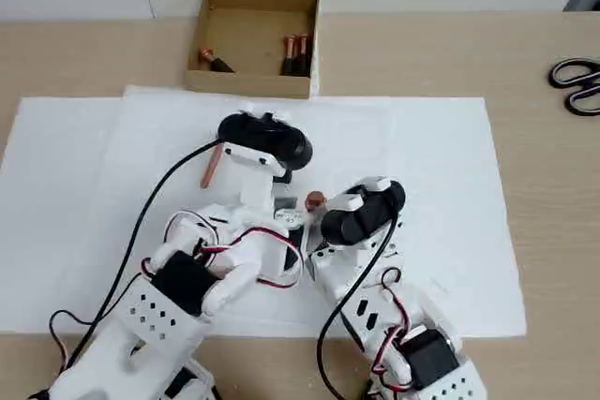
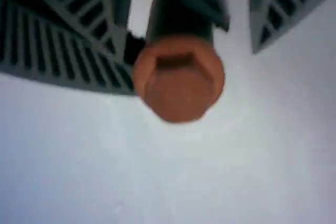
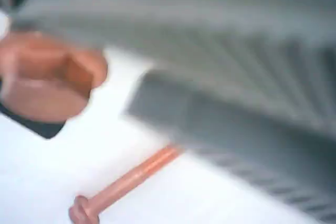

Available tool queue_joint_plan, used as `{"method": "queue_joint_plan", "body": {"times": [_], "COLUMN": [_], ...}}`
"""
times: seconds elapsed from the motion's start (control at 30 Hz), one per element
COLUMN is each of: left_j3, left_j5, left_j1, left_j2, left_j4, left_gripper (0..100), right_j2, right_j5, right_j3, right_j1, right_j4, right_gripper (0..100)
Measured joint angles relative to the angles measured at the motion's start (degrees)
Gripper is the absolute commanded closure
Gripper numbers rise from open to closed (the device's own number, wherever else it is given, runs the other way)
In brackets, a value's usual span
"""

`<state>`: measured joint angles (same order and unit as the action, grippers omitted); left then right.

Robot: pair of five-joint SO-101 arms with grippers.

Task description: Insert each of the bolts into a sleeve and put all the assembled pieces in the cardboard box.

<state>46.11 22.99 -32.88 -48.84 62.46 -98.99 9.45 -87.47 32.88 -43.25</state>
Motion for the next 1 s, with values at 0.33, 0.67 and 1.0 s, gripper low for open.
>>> {"method": "queue_joint_plan", "body": {"times": [0.33, 0.67, 1.0], "left_j3": [-12.13, -24.53, -24.79], "left_j5": [-8.97, -15.74, -21.27], "left_j1": [0.7, 28.84, 47.91], "left_j2": [0.0, -0.09, -0.26], "left_j4": [22.24, 35.69, 35.96], "left_gripper": [85, 85, 85], "right_j2": [0.0, 0.7, 29.71], "right_j5": [0.0, 0.0, 0.0], "right_j3": [0.0, 0.79, 27.6], "right_j1": [-5.19, -11.96, -12.31], "right_j4": [0.0, -1.76, -3.25], "right_gripper": [99.4, 99.5, 99.5]}}
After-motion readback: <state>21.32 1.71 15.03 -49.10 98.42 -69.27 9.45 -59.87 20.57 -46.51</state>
